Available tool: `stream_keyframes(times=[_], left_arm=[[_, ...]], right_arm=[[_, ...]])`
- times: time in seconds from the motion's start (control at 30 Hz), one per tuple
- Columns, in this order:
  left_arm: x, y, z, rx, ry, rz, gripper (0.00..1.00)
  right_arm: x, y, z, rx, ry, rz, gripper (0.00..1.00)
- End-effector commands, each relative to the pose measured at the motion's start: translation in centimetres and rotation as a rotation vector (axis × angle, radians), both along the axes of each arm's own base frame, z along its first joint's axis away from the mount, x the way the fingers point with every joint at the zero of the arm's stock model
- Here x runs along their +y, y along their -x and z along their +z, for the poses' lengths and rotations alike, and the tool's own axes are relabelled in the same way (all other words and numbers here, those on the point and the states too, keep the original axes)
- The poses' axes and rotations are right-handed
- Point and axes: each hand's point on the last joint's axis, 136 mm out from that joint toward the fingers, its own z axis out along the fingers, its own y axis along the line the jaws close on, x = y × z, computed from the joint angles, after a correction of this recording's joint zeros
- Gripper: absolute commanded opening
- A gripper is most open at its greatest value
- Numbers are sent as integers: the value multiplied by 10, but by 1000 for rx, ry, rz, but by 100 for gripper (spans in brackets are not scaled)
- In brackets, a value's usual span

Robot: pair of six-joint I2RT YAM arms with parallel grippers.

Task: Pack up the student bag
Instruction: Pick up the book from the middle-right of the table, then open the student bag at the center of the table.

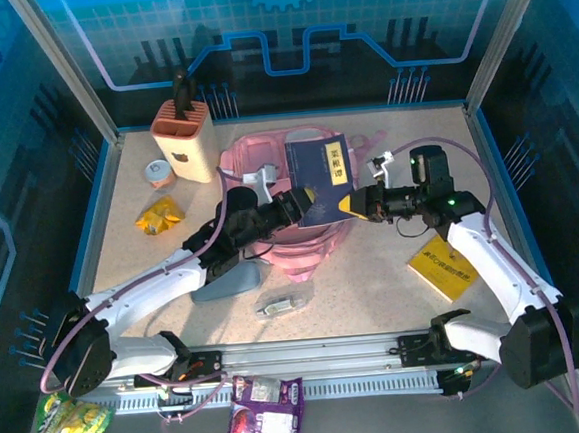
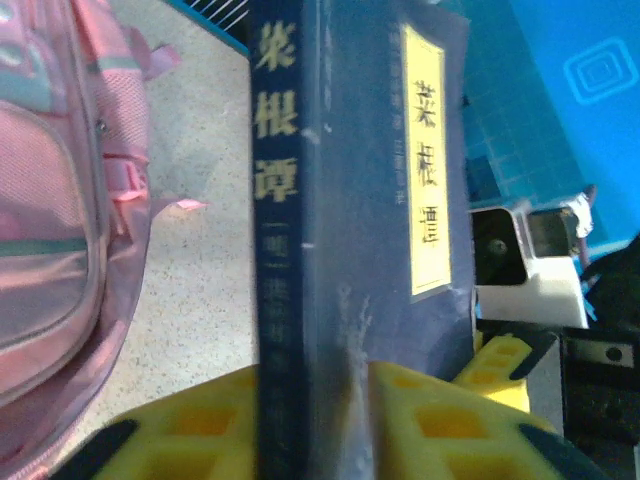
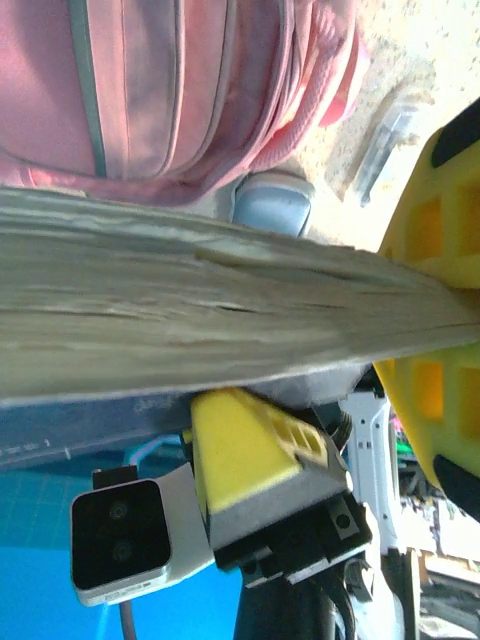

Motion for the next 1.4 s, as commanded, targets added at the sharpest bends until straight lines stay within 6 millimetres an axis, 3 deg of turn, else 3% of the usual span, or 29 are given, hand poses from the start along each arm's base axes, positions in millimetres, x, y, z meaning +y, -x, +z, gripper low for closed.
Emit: stream_keyframes(times=[0.0,0.2,0.37,0.67,1.1,1.37], left_arm=[[12,5,-20,-24,-148,-3,36],[49,6,-50,-87,-631,-41,53],[57,7,-79,-78,-868,-153,55],[18,22,-119,-97,-883,-439,55],[-17,8,-179,-56,-1028,-595,57],[-19,-9,-183,-68,-1086,-562,39]], right_arm=[[-14,-1,10,-86,99,-46,0],[-49,1,-1,-52,260,-200,0],[-76,9,-11,-13,354,-276,0],[-103,27,-36,77,424,-328,0],[-107,23,-51,117,388,-348,0],[-105,19,-57,126,384,-332,0]])
